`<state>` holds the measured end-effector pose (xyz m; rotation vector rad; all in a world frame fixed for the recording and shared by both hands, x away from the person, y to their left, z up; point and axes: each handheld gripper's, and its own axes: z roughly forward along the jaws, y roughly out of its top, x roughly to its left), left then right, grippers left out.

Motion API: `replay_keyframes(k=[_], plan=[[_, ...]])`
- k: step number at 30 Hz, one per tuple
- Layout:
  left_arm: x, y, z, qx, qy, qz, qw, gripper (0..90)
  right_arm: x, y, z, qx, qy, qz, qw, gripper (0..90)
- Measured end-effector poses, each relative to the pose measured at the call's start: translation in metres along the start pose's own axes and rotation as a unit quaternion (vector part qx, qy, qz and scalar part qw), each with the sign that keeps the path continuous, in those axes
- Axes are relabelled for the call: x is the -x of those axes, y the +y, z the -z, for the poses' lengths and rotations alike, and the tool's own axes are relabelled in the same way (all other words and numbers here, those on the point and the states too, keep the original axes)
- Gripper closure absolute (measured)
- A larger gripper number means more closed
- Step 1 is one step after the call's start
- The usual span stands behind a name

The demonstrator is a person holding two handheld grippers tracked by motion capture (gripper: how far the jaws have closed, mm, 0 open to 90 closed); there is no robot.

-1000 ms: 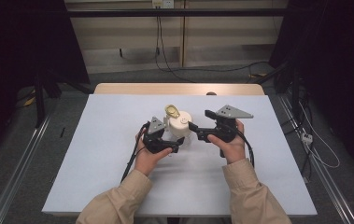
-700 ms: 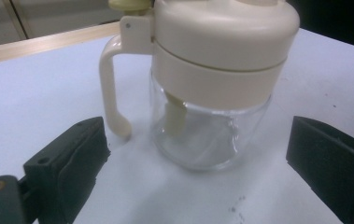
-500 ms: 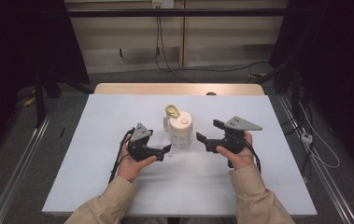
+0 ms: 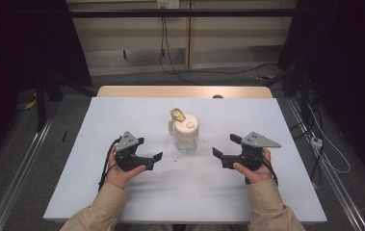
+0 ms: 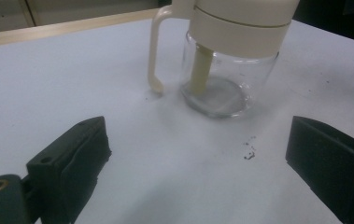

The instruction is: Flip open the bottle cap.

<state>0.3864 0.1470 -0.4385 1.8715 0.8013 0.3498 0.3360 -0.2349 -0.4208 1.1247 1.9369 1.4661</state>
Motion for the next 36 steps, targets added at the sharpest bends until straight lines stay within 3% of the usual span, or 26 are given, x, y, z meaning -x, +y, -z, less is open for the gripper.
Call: replay_keyframes(k=[17,36], plan=[[-0.008,-0.012,0.026,-0.001,0.009,0.006,0.9999,5.7,-0.002,-0.019,0.02,-0.007,0.0,0.009,0.9999,11.7],[-0.02,-0.017,0.044,0.008,0.02,0.018,0.9996,5.9,0.004,-0.033,0.035,-0.017,-0.005,0.008,0.9998,11.9]])
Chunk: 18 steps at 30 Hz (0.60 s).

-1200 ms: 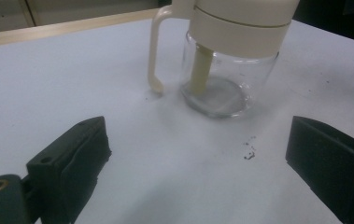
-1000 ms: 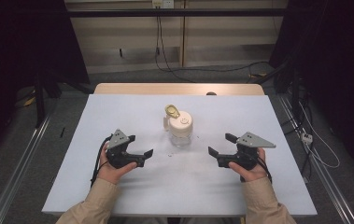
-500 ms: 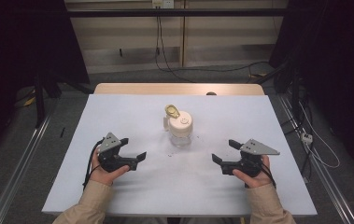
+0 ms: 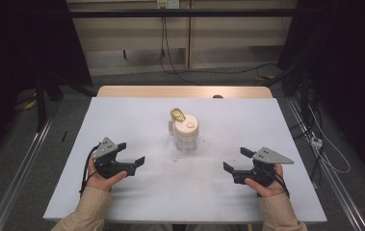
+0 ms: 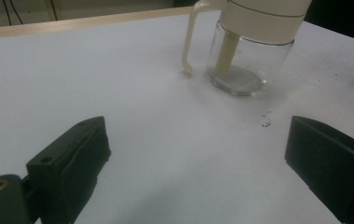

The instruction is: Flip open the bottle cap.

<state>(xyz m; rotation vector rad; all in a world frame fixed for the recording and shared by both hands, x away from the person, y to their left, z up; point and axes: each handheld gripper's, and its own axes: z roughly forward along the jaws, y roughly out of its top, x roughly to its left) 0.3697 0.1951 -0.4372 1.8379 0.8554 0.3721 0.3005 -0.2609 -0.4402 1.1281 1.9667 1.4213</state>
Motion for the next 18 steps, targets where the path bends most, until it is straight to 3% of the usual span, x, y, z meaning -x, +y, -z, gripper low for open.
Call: replay_keyframes(k=[18], plan=[[-0.006,-0.006,0.013,0.0,0.009,0.002,1.0,6.0,0.003,-0.008,0.009,-0.006,-0.003,-0.002,1.0,12.2]])
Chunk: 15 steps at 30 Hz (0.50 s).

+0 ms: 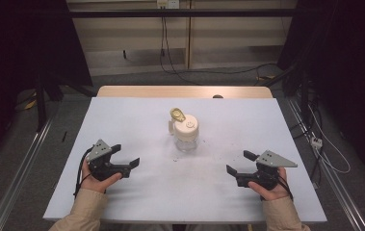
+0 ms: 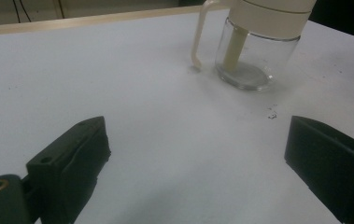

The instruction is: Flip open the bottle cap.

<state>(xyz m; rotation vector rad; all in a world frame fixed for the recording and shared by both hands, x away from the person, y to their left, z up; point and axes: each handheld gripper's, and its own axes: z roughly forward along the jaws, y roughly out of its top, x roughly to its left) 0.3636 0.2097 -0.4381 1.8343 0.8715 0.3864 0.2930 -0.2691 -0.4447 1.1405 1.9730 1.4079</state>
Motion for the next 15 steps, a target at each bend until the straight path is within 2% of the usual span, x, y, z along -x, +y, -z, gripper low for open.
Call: replay_keyframes(k=[15], plan=[[-0.0053,-0.0053,0.0099,0.002,0.005,0.007,1.0,6.1,0.0019,-0.0039,0.0024,-0.005,-0.002,0.001,1.0,12.5]])
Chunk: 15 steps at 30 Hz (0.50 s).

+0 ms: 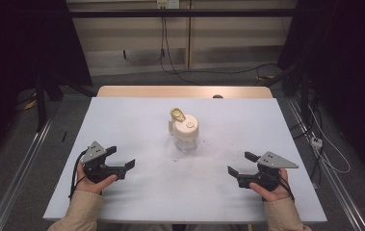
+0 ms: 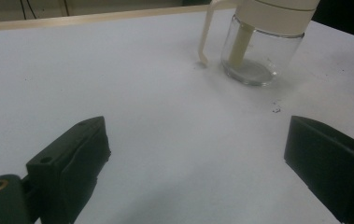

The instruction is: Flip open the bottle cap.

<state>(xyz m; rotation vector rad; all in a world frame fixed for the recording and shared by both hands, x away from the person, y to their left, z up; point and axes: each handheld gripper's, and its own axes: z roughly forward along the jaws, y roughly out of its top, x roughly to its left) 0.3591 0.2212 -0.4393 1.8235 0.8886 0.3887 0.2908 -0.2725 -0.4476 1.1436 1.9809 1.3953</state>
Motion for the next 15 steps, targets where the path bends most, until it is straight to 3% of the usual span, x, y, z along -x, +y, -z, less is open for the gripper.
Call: replay_keyframes(k=[15], plan=[[-0.0008,0.0,-0.0007,0.001,0.0,0.004,1.0,5.8,-0.0006,-0.001,-0.0027,-0.006,-0.002,0.006,1.0,12.6]])
